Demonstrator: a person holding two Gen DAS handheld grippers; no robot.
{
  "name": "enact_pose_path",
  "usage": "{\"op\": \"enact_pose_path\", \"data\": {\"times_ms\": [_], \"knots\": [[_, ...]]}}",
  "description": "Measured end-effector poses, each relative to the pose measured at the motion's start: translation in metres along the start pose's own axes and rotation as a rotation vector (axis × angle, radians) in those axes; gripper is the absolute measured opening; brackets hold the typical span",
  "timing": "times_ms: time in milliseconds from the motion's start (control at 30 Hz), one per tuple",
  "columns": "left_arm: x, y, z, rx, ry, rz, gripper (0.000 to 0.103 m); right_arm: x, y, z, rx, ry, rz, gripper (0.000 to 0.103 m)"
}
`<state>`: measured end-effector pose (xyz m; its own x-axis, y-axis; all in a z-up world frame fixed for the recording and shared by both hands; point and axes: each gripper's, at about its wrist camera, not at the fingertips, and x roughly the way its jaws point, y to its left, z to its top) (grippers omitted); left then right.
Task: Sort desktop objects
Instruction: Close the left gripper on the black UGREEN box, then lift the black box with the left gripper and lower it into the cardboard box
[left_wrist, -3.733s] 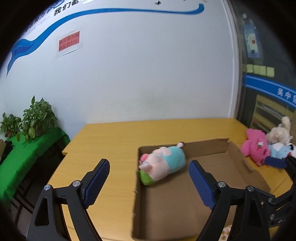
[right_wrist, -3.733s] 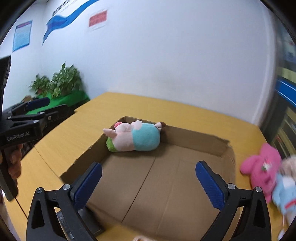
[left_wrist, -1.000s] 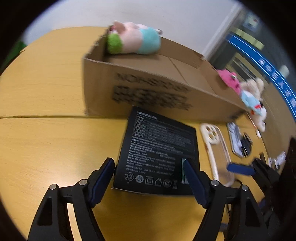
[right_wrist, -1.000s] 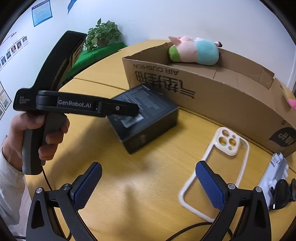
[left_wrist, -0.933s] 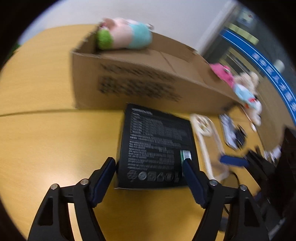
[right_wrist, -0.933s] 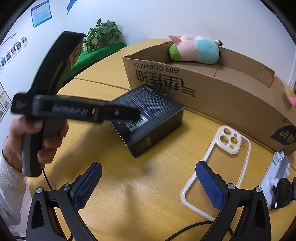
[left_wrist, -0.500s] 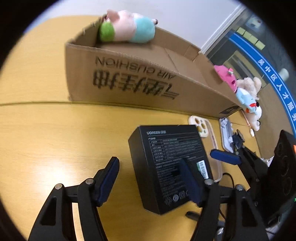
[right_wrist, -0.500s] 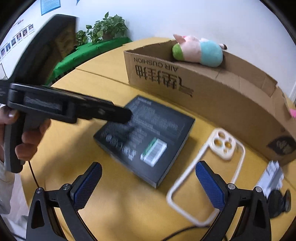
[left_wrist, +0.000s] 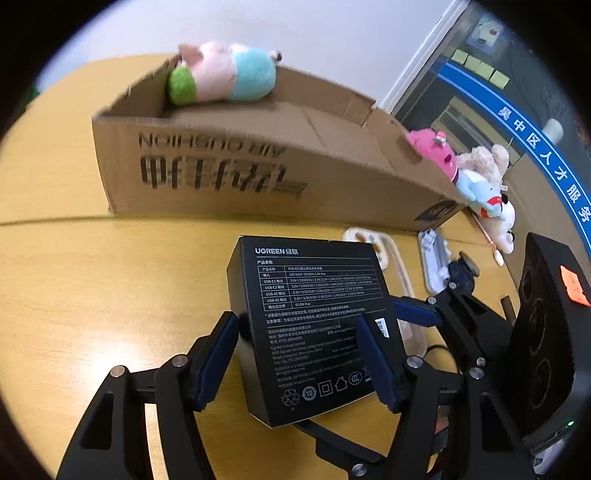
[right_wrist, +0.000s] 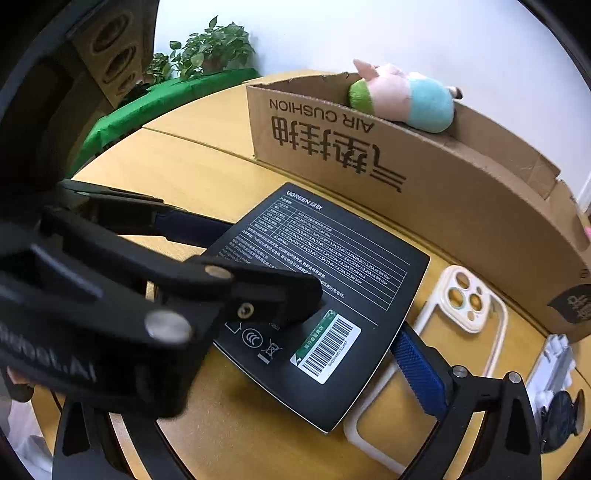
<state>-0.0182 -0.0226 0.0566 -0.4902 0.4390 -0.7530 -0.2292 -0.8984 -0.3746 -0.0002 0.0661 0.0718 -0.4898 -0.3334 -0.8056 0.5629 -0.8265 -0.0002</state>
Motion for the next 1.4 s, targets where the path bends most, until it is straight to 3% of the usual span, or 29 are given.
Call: {"op": "enact_pose_path", "data": {"times_ms": [167,300,567,667,833,1000,1133,1267,1400], "knots": [[-0.034,-0.025,0.021,0.041,-0.105,0.007,0.065,-0.036,-0.002,0.015,0.003,-0.105,-0.030,0.100],[-0.079,-0.050,0.057,0.101,-0.231,-0.007,0.065,-0.080,-0.005,0.043,-0.022,-0.208,-0.084,0.100],[-0.170,-0.111,0.150,0.249,-0.471,-0.029,0.065,-0.188,-0.026,0.131,-0.120,-0.431,-0.230,0.099],[-0.194,-0.126,0.185,0.271,-0.519,-0.053,0.065,-0.229,-0.039,0.169,-0.154,-0.505,-0.266,0.099],[-0.221,-0.145,0.244,0.290,-0.579,-0.048,0.065,-0.266,-0.061,0.224,-0.187,-0.542,-0.307,0.099],[-0.224,-0.153,0.291,0.290,-0.577,-0.042,0.065,-0.281,-0.083,0.272,-0.208,-0.546,-0.315,0.099],[-0.197,-0.150,0.327,0.270,-0.528,-0.023,0.065,-0.268,-0.114,0.300,-0.205,-0.506,-0.289,0.099],[-0.137,-0.135,0.354,0.217,-0.429,-0.029,0.065,-0.227,-0.161,0.311,-0.156,-0.416,-0.229,0.099],[-0.043,-0.109,0.373,0.128,-0.258,-0.062,0.065,-0.157,-0.209,0.301,-0.100,-0.291,-0.202,0.099]]}}
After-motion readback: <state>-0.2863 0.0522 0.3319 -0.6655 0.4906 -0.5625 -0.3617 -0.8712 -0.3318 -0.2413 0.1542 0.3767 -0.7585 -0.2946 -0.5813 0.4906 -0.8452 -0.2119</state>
